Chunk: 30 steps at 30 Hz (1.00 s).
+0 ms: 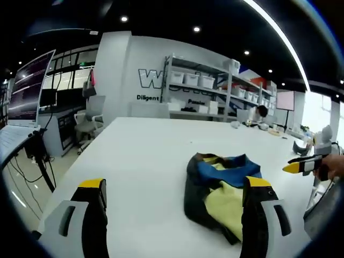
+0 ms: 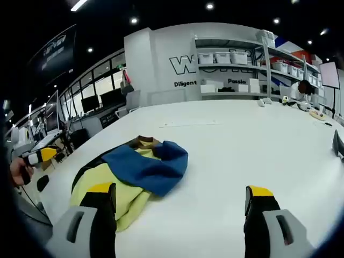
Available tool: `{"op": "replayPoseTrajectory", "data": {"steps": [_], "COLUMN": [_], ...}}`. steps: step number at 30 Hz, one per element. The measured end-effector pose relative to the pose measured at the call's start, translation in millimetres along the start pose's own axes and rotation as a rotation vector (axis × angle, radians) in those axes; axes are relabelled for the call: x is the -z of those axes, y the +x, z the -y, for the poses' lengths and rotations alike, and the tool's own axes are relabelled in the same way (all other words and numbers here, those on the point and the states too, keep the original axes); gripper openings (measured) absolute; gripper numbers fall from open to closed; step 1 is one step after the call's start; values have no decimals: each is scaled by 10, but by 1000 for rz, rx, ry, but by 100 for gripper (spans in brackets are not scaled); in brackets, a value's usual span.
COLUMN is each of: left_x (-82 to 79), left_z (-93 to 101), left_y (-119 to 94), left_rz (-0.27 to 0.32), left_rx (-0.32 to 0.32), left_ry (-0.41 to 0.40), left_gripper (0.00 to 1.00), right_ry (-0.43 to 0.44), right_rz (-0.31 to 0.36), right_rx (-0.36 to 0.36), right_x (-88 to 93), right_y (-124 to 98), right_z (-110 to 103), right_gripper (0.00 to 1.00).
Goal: Fold the garment on the visible template until the final outline fits inside the template.
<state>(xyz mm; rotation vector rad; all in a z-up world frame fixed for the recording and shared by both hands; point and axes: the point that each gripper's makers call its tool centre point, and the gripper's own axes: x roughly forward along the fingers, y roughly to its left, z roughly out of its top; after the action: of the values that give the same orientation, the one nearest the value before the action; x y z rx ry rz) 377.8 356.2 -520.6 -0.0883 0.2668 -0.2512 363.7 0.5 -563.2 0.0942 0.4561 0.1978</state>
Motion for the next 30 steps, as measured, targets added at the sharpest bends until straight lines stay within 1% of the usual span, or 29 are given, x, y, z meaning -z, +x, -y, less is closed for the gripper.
{"op": "replayPoseTrajectory", "data": {"steps": [3,9,12,16,19,23,30], "left_x": [24,29,29,57,58,69,68], "left_z": [45,61,61,97,118,119,123], "left_y": [7,9,6,25,33,32,31], "left_rz": [-9,-12,-12,-21,-22,-28,-29], "left_rx": [20,29,29,42,48,47,52], "left_ry": [3,-14,-14,-11,-6,0,-15], "left_gripper": [99,99,99,99,99,98,97], "right_ry": [-7,-8,-11,-24,-24,-20,-27], "right_rz": [-1,-10,-13,-18,-22,-9,1], "right_rx": [-1,2,-2,17,16,16,17], "right_x": [6,29,37,49,59,28,0], "right_y": [-1,3,10,11,19,10,13], "right_z": [-7,-5,-11,26,27,12,15], "right_gripper": [99,99,99,99,99,99,99]}}
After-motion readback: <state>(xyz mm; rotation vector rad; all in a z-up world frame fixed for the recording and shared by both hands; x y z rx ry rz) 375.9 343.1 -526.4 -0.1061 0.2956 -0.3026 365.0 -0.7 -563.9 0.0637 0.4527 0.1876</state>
